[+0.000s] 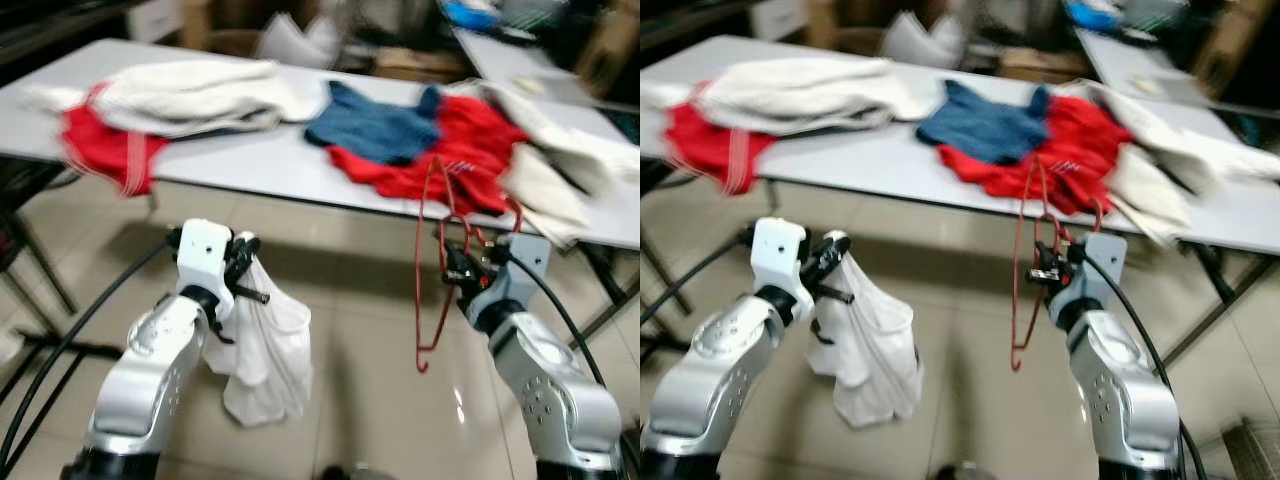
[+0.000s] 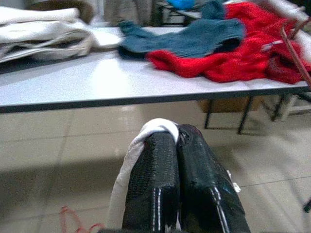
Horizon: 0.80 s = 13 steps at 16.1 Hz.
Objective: Hang hanger
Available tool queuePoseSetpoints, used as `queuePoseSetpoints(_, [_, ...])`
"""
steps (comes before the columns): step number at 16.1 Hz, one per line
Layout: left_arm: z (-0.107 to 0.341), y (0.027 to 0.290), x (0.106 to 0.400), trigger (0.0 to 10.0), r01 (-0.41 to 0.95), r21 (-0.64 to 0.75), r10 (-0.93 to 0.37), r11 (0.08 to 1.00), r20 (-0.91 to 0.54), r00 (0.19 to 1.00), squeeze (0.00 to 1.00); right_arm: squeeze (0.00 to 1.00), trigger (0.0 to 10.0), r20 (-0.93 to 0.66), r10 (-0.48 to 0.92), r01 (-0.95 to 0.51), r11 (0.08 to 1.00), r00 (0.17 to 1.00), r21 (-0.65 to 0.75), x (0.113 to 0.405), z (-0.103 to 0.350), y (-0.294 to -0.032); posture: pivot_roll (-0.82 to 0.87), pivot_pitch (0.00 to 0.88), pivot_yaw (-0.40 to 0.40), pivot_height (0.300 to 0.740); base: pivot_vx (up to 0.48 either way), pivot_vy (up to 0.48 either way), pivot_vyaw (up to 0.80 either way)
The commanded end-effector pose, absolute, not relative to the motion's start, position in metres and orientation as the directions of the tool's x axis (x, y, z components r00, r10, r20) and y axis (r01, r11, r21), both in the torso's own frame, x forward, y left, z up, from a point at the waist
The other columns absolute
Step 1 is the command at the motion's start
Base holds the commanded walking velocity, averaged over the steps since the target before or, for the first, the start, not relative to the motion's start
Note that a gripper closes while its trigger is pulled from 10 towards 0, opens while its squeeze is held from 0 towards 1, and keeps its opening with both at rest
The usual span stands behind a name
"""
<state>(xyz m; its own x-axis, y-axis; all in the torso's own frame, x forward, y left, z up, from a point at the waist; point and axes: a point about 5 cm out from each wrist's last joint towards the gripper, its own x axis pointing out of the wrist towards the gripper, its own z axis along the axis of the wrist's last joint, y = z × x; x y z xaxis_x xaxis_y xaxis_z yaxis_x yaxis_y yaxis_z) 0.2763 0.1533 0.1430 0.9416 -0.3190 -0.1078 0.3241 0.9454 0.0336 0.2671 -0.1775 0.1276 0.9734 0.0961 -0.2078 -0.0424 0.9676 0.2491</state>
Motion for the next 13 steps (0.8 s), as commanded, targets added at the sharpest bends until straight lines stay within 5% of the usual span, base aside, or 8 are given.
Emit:
queuePoseSetpoints(1, [0.1511,0.1496,0.2796,10.0,0.336,0.047,-0.332,0.941,-0.079,0.94,0.0,0.0,10.0,-0.198,0.072,-0.025,0.972,0.977,0.232,0.2671,0.1318,-0.1822,-0.08,0.0,-0.052,0.74,0.0,0.0,-0.8])
queuePoseSetpoints(6, [0.153,0.147,0.281,10.0,0.351,0.036,-0.348,0.936,-0.063,0.935,0.0,0.0,10.0,-0.193,0.063,-0.021,0.977,0.979,0.21,0.2666,0.1328,-0.1833,-0.08,0.0,-0.05,0.74,0.0,0.0,-0.72])
queuePoseSetpoints(13, [0.1539,0.1467,0.282,10.0,0.357,0.032,-0.355,0.934,-0.057,0.933,0.0,0.0,10.0,-0.147,0.094,-0.078,0.991,0.985,0.105,0.2682,0.1395,-0.1789,-0.09,0.0,-0.048,0.74,0.07,0.0,0.0])
